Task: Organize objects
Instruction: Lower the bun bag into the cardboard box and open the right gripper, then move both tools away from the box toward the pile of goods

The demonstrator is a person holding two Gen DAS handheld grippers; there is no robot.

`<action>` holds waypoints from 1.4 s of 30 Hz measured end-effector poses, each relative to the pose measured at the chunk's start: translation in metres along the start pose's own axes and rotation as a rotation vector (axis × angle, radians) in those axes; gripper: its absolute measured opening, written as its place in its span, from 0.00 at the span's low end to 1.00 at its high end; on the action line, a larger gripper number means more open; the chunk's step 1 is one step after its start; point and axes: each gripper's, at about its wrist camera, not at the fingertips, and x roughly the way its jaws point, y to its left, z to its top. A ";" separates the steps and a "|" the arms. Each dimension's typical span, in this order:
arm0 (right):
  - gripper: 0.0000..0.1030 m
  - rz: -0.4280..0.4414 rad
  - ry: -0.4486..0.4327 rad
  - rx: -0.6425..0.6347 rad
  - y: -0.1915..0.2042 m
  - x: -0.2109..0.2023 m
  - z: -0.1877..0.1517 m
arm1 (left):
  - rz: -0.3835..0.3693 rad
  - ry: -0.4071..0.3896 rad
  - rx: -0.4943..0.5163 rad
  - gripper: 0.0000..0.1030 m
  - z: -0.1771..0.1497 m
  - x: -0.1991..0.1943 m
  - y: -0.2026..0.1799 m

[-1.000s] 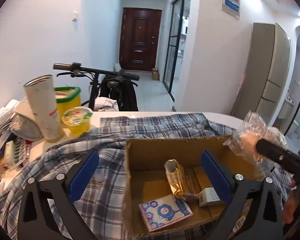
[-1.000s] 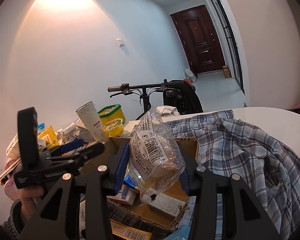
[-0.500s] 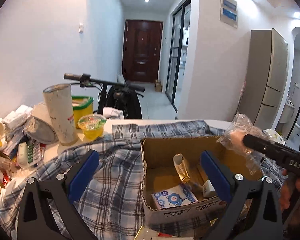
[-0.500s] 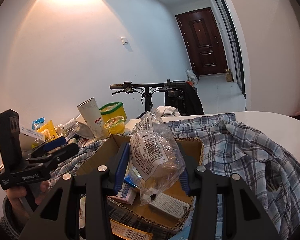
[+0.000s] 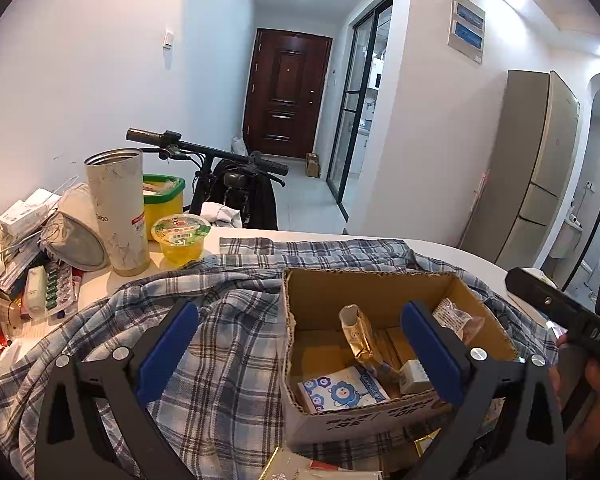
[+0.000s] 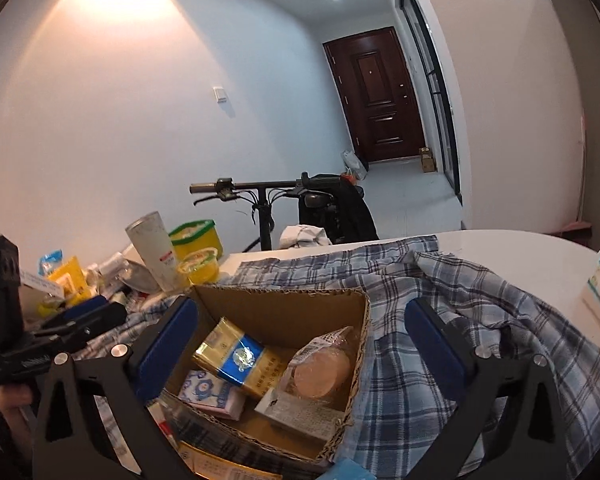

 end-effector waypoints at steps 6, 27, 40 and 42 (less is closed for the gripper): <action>1.00 -0.014 0.027 -0.038 0.008 0.005 -0.003 | 0.000 0.001 0.006 1.00 -0.001 0.000 -0.001; 1.00 -0.007 0.000 -0.054 0.011 -0.008 -0.002 | -0.008 -0.003 0.053 1.00 -0.001 -0.007 -0.014; 1.00 -0.024 -0.001 -0.141 0.021 -0.006 -0.004 | -0.062 -0.010 0.069 1.00 -0.006 -0.002 -0.021; 1.00 -0.019 -0.007 -0.187 0.027 -0.008 -0.004 | -0.076 -0.026 0.069 1.00 -0.006 -0.004 -0.022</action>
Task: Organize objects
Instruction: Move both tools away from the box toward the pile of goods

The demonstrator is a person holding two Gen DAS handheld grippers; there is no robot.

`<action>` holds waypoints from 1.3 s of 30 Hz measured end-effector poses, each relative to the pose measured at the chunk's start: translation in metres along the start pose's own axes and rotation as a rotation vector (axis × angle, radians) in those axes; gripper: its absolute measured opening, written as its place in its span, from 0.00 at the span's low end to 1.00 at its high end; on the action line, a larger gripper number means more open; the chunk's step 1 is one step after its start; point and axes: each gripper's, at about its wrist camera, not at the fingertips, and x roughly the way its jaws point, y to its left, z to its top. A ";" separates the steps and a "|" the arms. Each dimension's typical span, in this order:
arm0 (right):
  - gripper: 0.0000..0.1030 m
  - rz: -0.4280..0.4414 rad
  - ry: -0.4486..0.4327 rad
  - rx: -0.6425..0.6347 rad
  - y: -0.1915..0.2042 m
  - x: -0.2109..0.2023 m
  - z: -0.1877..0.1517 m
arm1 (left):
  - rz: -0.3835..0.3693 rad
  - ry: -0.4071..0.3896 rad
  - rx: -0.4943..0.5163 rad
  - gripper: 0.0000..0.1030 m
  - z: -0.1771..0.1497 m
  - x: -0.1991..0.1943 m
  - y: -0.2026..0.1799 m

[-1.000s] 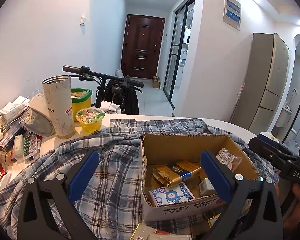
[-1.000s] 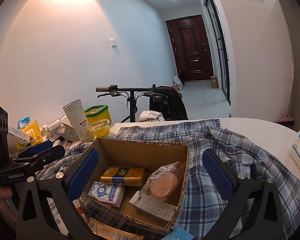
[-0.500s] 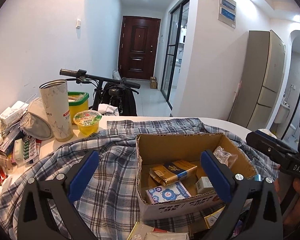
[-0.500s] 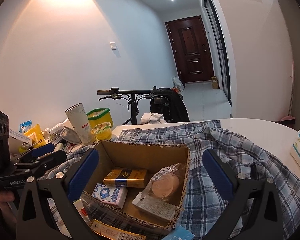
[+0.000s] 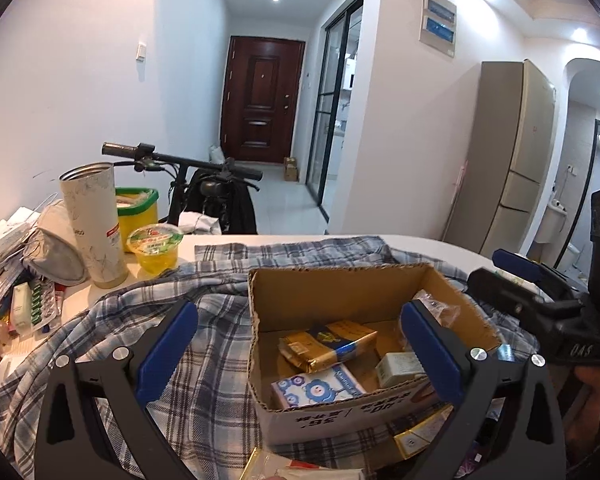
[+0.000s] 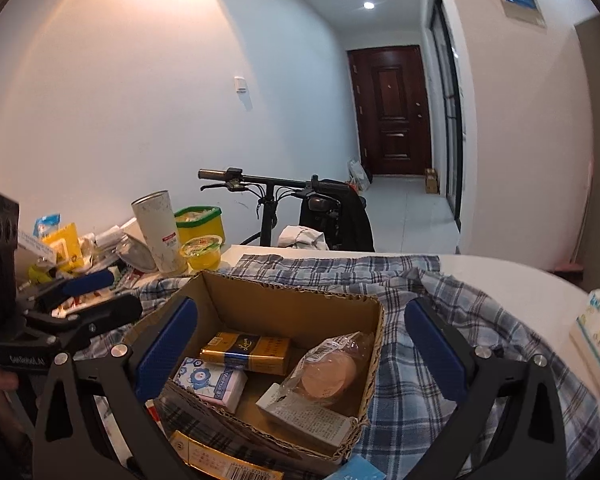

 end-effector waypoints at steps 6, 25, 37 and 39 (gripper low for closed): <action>1.00 0.061 -0.059 -0.076 0.011 -0.021 0.004 | -0.035 0.007 -0.038 1.00 0.002 0.002 0.008; 1.00 0.092 -0.286 -0.112 0.061 -0.207 -0.006 | -0.049 -0.022 -0.027 1.00 0.005 -0.007 0.001; 1.00 -0.020 -0.102 -0.105 0.037 -0.160 -0.094 | -0.043 -0.029 -0.024 1.00 0.003 -0.008 -0.002; 1.00 -0.005 -0.067 -0.084 0.029 -0.151 -0.100 | -0.032 -0.030 -0.012 1.00 0.003 -0.008 -0.005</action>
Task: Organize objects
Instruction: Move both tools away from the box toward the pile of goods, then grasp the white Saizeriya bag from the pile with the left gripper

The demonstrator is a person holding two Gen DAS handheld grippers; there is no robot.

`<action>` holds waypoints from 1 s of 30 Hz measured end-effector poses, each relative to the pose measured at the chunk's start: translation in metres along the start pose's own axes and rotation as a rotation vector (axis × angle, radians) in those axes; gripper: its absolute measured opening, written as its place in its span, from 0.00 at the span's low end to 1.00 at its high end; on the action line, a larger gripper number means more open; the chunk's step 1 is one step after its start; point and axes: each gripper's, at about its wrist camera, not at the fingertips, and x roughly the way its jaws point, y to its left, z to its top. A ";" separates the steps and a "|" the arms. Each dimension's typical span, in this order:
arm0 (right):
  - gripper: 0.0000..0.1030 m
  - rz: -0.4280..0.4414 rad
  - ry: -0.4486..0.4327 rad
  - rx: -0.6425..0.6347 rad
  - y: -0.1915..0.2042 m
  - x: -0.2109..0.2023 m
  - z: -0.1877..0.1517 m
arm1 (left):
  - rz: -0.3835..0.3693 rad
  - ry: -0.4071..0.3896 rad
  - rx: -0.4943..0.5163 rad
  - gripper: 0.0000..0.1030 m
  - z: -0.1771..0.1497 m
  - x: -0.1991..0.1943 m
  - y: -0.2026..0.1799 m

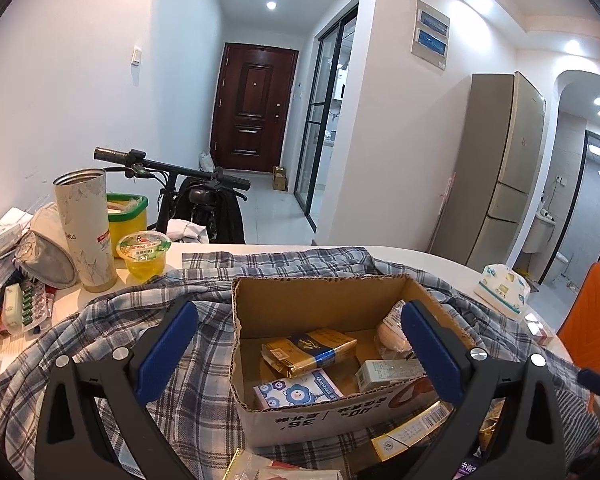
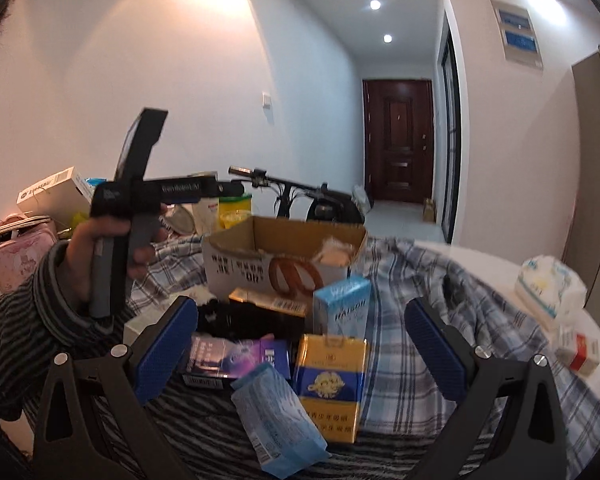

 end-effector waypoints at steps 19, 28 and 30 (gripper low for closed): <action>1.00 0.049 0.083 0.073 -0.013 0.019 -0.009 | 0.115 -0.091 0.154 1.00 0.004 -0.029 -0.024; 1.00 0.060 0.061 0.085 -0.015 0.014 -0.008 | -0.148 0.047 0.144 1.00 -0.013 -0.083 -0.015; 1.00 0.062 0.056 0.088 -0.015 0.013 -0.007 | -0.230 0.070 0.188 1.00 -0.024 -0.097 -0.016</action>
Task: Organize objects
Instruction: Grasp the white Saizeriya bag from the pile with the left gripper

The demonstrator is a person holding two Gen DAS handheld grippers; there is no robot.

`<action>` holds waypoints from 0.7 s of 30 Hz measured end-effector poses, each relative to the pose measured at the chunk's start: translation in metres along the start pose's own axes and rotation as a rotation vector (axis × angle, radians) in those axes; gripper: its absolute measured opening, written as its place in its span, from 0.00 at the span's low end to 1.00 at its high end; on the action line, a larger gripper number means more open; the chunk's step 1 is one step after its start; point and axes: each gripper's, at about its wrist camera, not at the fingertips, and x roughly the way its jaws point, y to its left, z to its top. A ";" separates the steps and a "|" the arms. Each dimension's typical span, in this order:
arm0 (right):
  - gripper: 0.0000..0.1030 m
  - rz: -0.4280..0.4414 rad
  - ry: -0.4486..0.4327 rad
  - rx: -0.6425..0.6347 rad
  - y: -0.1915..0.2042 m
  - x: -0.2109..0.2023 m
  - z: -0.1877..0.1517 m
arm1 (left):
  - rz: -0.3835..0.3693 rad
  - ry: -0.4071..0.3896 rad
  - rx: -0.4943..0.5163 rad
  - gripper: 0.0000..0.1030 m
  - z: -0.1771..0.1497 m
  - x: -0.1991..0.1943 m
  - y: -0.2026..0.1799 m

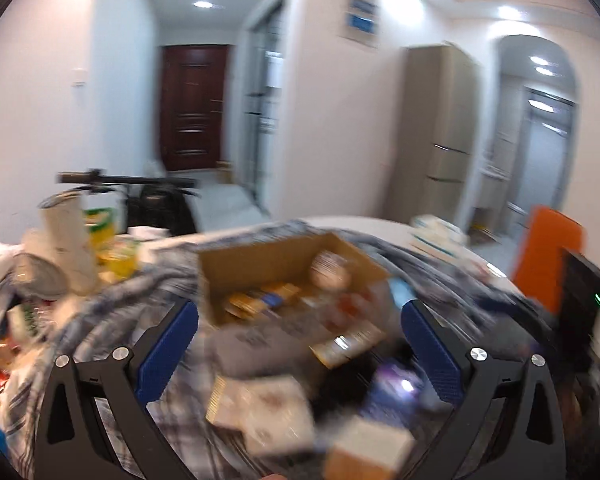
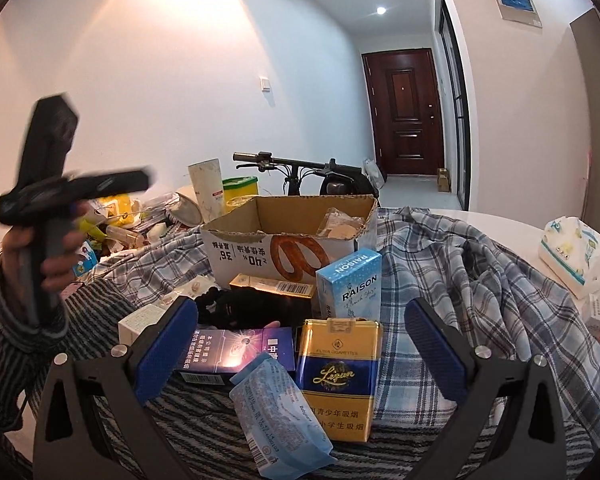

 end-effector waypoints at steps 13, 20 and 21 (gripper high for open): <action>1.00 0.007 -0.003 0.017 -0.004 0.000 0.000 | 0.198 0.301 -0.138 1.00 -0.049 0.042 0.037; 1.00 0.010 0.000 0.028 -0.007 0.000 -0.001 | 0.150 0.401 -0.104 1.00 -0.062 0.068 0.031; 1.00 0.011 0.000 0.030 -0.007 0.000 -0.001 | 0.148 0.408 -0.106 1.00 -0.063 0.070 0.030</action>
